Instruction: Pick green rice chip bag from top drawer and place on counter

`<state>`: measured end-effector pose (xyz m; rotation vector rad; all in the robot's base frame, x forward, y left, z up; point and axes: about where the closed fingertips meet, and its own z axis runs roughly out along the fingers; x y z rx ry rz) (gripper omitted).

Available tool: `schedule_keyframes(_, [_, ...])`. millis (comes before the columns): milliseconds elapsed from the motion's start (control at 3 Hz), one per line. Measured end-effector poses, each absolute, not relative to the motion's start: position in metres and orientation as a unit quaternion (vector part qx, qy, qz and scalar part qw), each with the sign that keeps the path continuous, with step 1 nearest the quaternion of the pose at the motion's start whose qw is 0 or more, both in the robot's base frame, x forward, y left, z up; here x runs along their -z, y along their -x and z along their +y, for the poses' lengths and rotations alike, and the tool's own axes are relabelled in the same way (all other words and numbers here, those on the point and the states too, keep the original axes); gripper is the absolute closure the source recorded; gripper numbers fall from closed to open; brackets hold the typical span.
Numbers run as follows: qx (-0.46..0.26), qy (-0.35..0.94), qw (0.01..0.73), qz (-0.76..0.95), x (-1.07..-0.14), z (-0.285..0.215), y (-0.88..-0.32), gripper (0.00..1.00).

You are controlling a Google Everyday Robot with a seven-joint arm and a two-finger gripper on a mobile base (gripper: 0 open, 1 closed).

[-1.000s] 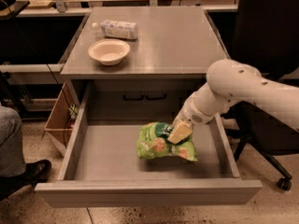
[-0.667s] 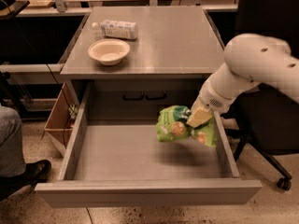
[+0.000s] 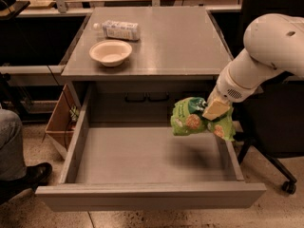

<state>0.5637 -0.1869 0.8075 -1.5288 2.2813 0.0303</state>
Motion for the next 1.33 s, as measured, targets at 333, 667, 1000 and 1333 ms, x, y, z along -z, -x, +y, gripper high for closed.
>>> schedule_keyframes(333, [-0.001,0.537,0.212,0.817,-0.822,-0.198,-0.574,1.0])
schedule_keyframes(667, [0.024,0.534,0.234,0.812,-0.857,-0.219,-0.603,1.0])
schedule_keyframes(1000, [0.065,0.536,0.257,0.801,-0.911,-0.234,-0.643,1.0])
schedule_keyframes(1333, [0.121,0.546,0.286,0.779,-0.981,-0.234,-0.692,1.0])
